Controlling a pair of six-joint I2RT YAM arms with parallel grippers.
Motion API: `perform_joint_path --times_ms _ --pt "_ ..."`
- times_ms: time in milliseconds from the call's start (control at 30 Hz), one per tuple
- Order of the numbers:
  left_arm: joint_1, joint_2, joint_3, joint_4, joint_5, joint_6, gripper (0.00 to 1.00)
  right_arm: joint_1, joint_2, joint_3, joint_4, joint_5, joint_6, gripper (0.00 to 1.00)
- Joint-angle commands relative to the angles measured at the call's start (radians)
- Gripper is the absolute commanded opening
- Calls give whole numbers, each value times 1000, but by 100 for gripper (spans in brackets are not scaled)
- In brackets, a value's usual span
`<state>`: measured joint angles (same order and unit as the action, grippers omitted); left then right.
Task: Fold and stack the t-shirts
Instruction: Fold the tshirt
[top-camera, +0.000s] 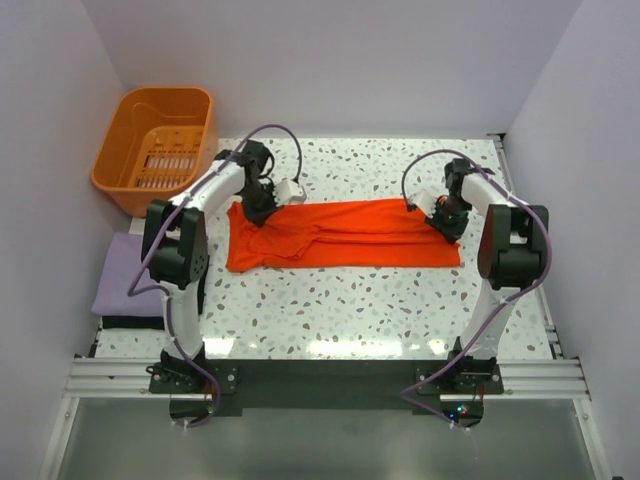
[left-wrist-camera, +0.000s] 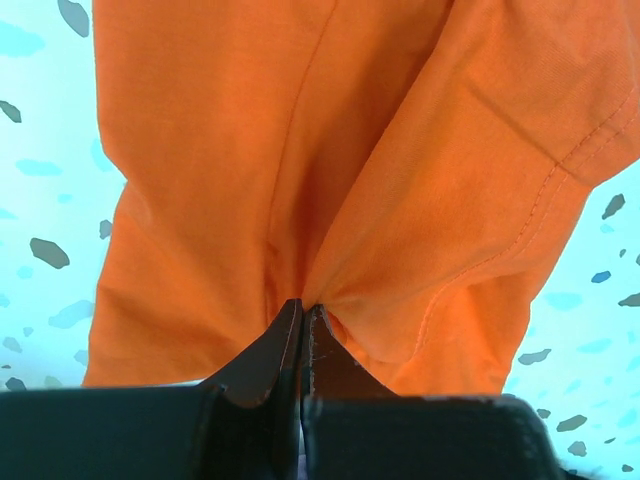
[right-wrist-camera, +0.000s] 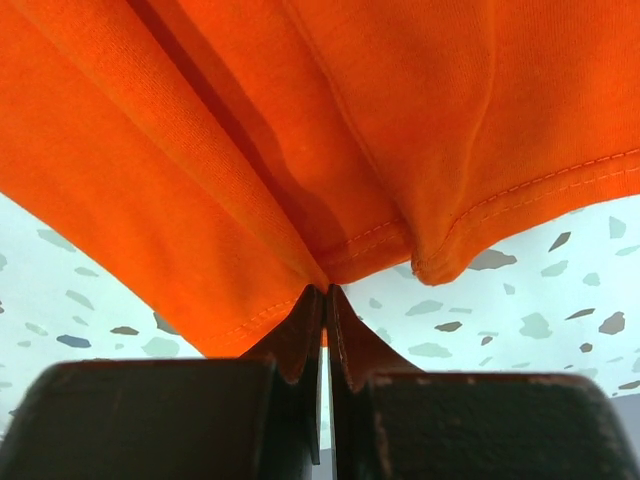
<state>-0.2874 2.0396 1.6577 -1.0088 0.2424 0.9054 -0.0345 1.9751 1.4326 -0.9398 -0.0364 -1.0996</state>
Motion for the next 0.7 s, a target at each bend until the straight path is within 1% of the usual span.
perform_joint_path --times_ms 0,33,67,100,133,167,200,267,300,400,433,467,533,567,600,667 --pt "11 19 45 27 -15 10 0 1 14 34 35 29 15 0" --pt "11 24 48 38 -17 4 2 4 18 34 36 32 20 2" --pt "11 27 54 41 -20 -14 7 4 16 40 36 32 24 4" --pt "13 30 57 44 -25 -25 18 5 14 42 36 32 38 8" --pt "16 28 62 39 -26 -34 23 5 11 45 30 29 44 19" --pt "25 24 71 33 -20 -49 28 4 5 46 29 32 52 24" --pt "31 16 74 27 -15 -62 37 4 -16 46 27 33 63 31" --pt "59 -21 85 4 23 -97 45 -4 -44 42 15 33 75 36" --pt "68 -33 85 -8 34 -109 47 -5 -82 42 0 33 87 39" --pt "126 -87 64 -74 110 -154 50 -8 -140 28 -49 23 101 40" --pt "145 -123 45 -98 156 -160 51 -8 -181 11 -63 15 104 40" --pt "178 -142 -11 -100 173 -175 52 -8 -202 -1 -76 0 104 40" --pt "209 -194 -77 -105 214 -181 53 -8 -255 -55 -102 -6 104 38" --pt "237 -208 -140 -102 225 -184 54 -7 -266 -76 -108 -14 104 37" --pt "246 -229 -169 -91 239 -186 54 -5 -280 -99 -108 -16 104 37" --pt "266 -248 -237 -73 251 -200 58 1 -298 -161 -88 -14 112 36"
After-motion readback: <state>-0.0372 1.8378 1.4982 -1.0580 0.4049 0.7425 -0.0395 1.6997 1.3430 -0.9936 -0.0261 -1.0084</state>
